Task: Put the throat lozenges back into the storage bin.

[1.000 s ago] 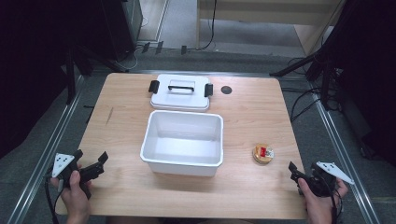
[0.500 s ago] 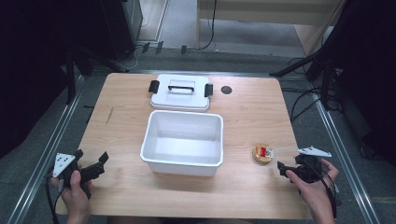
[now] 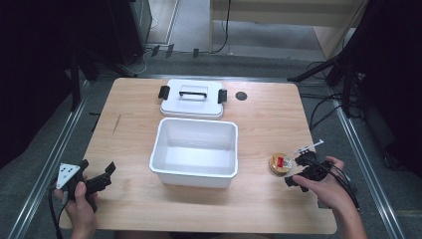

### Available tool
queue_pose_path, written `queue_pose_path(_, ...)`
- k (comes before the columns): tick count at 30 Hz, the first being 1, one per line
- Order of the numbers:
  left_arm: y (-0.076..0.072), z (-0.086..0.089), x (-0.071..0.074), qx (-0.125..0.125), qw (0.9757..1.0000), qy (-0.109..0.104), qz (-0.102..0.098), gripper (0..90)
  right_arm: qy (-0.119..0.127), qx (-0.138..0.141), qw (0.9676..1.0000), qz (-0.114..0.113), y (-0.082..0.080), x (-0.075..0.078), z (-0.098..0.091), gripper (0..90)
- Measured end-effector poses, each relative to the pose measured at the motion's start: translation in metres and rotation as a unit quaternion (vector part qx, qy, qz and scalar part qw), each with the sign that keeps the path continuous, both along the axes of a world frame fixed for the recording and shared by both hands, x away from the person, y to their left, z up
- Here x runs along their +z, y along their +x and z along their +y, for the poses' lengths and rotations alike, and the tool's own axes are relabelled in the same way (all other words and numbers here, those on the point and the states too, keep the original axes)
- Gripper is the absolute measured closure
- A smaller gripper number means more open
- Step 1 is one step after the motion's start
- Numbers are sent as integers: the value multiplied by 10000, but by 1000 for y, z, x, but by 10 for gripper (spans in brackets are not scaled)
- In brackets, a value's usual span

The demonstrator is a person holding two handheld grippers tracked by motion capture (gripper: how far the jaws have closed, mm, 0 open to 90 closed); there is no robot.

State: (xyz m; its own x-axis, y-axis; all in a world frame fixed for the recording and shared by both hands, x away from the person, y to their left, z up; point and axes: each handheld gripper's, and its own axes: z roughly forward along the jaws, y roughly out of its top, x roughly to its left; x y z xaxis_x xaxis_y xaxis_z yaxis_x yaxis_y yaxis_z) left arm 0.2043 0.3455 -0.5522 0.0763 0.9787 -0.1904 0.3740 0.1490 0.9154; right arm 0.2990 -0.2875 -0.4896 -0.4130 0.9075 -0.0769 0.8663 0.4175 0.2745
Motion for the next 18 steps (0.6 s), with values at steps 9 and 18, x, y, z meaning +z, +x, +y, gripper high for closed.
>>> queue_pose_path(9,0,0,0,-7,10000,-10,4,3,-395,207,9971,610,19,0,28,0)
queue_pose_path(18,0,0,0,-9,10000,-10,4,3,-349,131,9962,791,33,-5,39,19)
